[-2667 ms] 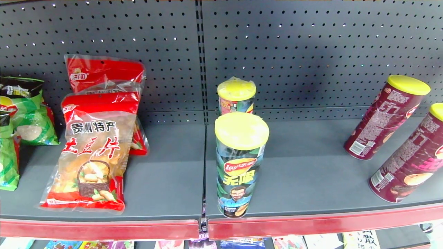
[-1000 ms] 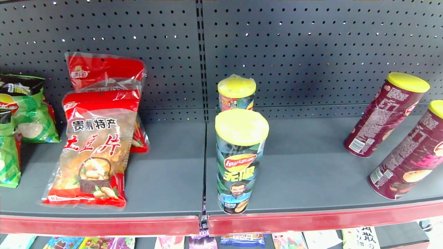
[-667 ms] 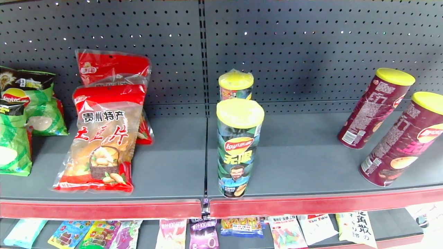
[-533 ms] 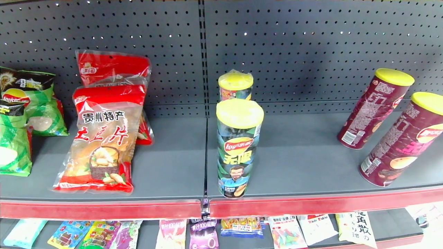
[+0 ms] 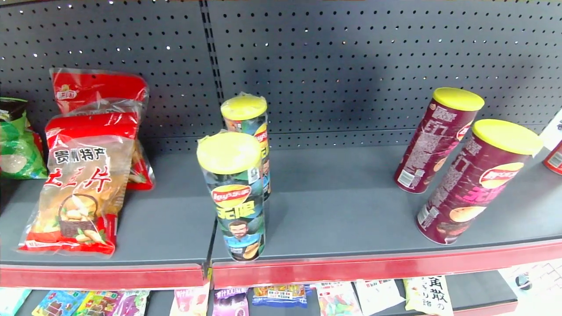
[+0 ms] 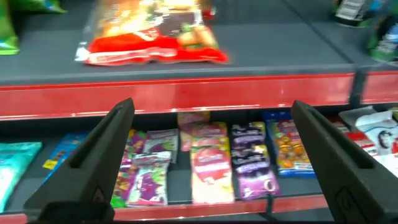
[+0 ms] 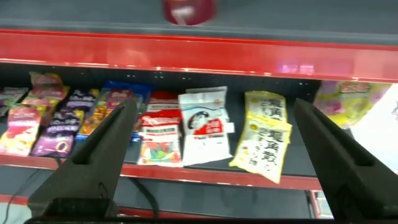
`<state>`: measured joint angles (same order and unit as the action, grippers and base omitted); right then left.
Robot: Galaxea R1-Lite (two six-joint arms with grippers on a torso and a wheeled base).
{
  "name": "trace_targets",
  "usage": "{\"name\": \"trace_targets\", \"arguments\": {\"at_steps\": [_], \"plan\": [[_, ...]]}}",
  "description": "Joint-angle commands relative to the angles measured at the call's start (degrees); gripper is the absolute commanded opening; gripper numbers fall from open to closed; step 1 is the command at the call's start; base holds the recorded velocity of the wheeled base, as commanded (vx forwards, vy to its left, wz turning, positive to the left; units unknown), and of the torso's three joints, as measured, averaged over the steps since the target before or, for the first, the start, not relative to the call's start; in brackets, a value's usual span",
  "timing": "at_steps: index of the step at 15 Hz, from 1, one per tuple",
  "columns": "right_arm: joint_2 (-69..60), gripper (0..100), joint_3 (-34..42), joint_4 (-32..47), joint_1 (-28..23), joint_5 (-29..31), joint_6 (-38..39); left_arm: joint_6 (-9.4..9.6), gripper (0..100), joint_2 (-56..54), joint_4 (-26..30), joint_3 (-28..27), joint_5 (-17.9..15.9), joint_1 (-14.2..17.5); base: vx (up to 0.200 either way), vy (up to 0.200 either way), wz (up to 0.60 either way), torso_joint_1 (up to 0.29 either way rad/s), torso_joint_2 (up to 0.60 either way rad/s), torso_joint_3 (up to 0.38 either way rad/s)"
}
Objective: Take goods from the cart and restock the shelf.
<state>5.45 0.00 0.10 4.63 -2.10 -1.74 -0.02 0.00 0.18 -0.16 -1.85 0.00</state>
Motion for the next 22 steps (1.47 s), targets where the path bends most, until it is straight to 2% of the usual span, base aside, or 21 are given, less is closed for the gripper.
{"name": "trace_targets", "arguments": {"at_steps": [1,15,22], "plan": [[0.09,100,0.0,-0.01,0.03,-0.01,-0.01,-0.06,100,0.0,-0.01,-0.02,0.01,0.0,0.0,-0.2,0.0,0.007,0.0,-0.002],[0.09,100,0.0,-0.01,0.03,-0.01,0.07,-0.06,100,0.0,-0.01,-0.02,0.1,0.0,0.0,-0.2,0.0,0.001,0.0,0.003],[0.09,100,0.0,0.08,-0.06,0.69,1.04,0.02,100,0.0,-0.01,0.07,0.36,0.0,0.0,0.0,0.0,0.0,0.0,0.0]]}}
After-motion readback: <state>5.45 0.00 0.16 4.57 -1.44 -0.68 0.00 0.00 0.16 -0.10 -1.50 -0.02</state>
